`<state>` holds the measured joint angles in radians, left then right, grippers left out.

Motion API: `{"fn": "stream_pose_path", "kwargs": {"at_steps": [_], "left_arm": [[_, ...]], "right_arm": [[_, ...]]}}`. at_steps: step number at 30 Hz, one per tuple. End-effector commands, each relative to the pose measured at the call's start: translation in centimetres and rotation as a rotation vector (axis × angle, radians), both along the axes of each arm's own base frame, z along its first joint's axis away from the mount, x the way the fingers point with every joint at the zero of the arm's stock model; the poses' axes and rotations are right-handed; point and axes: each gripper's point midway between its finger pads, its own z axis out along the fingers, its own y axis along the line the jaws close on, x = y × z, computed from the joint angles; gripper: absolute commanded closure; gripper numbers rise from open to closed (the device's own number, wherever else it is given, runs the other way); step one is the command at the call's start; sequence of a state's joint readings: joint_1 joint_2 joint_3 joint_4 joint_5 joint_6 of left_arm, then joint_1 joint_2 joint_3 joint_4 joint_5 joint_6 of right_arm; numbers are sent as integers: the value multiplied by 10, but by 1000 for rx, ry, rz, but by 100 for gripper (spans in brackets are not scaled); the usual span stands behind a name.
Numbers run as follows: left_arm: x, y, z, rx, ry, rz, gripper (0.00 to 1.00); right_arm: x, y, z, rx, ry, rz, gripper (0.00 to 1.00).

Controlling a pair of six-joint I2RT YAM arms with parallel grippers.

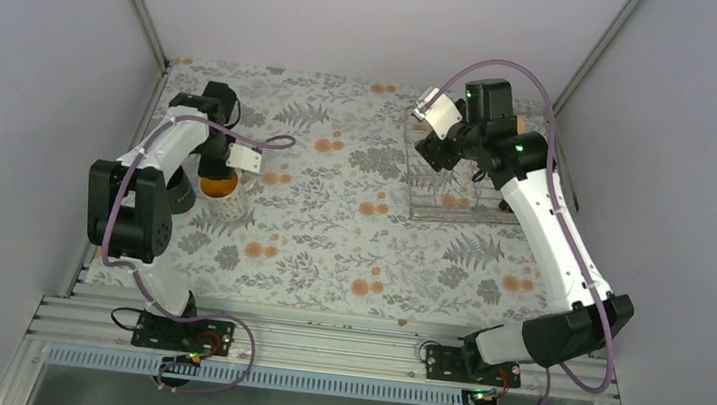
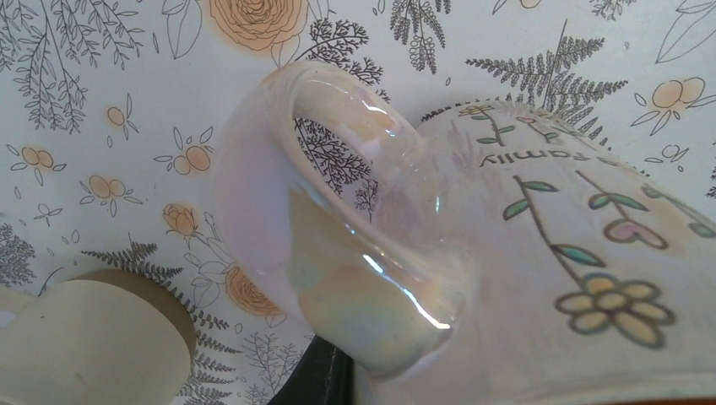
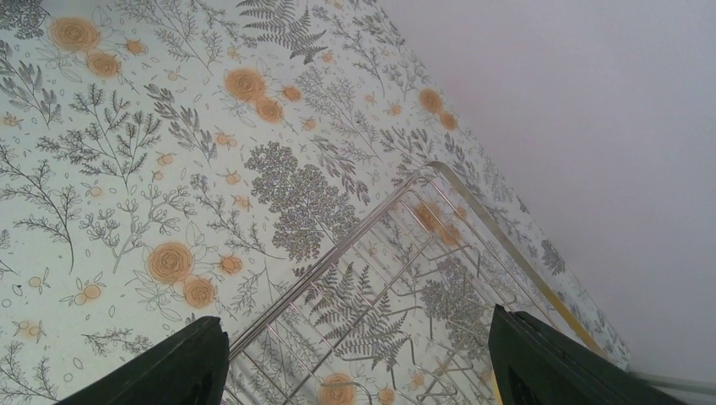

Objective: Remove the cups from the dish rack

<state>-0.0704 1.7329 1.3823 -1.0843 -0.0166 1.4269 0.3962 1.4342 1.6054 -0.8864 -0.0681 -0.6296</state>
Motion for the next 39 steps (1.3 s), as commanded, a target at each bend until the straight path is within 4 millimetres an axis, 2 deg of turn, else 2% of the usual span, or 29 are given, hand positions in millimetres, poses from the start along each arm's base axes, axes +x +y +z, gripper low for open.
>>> {"fn": "stream_pose_path", "kwargs": {"at_steps": [1, 6, 11, 15, 17, 19, 22, 26, 31, 35, 39], "left_arm": [[2, -3, 3, -4, -10, 19, 97], [-3, -2, -4, 5, 16, 22, 91], [-8, -1, -7, 27, 19, 12, 77], [-11, -2, -3, 29, 5, -6, 69], [-11, -1, 1, 34, -4, -12, 68], [-9, -2, 8, 30, -23, -16, 61], [-9, -5, 25, 20, -59, -35, 47], [-6, -18, 61, -49, -122, -58, 35], [-9, -33, 100, -119, -202, -100, 30], [4, -47, 125, -220, -345, -75, 26], [32, -58, 163, -360, -628, 32, 22]], "right_arm": [[-2, -8, 8, 16, -21, -27, 21], [-1, -10, 9, 20, -27, -36, 21], [-1, -13, 11, 22, -29, -46, 21], [4, -20, 11, 5, -37, -69, 21], [6, -24, 12, 11, -39, -82, 21], [9, -29, 11, 15, -41, -101, 20], [19, -41, 9, 21, -36, -147, 20], [34, -57, 12, 35, -34, -199, 20], [63, -91, 6, 30, -14, -280, 20], [90, -120, -17, 41, 47, -341, 20], [118, -153, -57, 49, 148, -427, 20]]}}
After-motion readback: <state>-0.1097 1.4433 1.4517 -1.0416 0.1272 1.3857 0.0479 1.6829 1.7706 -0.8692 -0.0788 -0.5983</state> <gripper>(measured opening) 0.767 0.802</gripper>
